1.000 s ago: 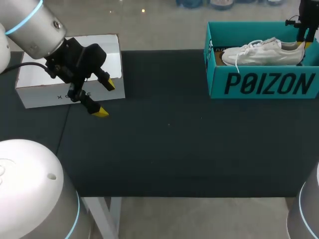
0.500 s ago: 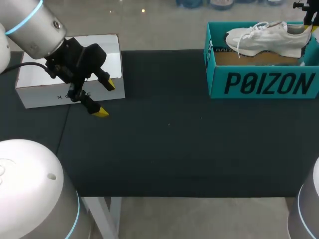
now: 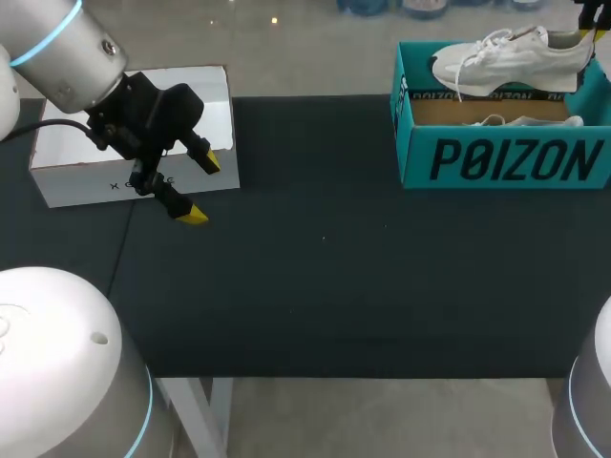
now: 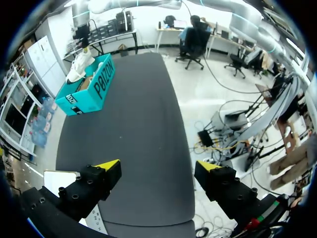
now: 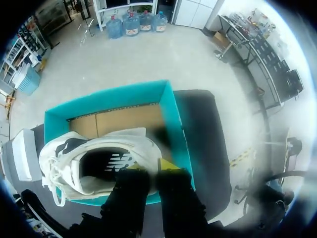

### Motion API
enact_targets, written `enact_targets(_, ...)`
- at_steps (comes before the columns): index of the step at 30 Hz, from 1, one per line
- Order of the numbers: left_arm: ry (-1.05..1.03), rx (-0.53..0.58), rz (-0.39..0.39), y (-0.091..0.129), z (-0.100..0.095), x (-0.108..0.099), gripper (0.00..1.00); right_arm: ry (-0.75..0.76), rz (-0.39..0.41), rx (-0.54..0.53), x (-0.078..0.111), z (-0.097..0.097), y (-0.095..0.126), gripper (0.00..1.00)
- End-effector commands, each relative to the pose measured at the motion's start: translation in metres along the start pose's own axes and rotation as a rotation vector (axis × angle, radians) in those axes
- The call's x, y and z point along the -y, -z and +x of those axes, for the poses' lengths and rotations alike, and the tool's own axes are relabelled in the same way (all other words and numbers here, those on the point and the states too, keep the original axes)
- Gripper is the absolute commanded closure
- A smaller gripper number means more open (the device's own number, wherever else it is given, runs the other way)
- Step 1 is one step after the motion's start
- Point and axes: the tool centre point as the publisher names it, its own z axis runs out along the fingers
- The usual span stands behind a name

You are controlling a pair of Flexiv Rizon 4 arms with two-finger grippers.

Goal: Take the shoe out of the shoebox, open the shoe tongue, remove and reinsert the insole, then place the shoe into the shoebox

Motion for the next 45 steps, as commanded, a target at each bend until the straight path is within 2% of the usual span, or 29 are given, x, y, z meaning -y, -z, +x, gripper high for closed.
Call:
enact_targets(1,0.000,-0.001,-0.002,0.000,-0.001,0.000,0.00,0.004,0.035,0.000,-0.027,0.004,-0.019,1.00)
enact_targets(8,0.000,-0.001,-0.002,0.000,-0.001,0.000,0.00,0.008,0.027,0.002,-0.047,0.001,-0.053,1.00)
enact_targets(17,0.000,-0.001,-0.002,0.000,-0.001,0.000,0.00,0.001,0.017,-0.021,-0.059,-0.001,-0.084,1.00)
enact_targets(28,0.000,-0.001,-0.002,0.000,-0.001,0.000,0.00,-0.005,0.008,-0.020,-0.079,0.002,-0.104,1.00)
enact_targets(33,0.000,-0.001,-0.002,0.000,-0.001,0.000,0.00,-0.002,0.005,-0.016,-0.081,0.005,-0.111,1.00)
enact_targets(45,0.000,-0.001,-0.002,0.000,-0.001,0.000,0.00,-0.015,0.049,-0.012,-0.080,0.022,-0.155,1.00)
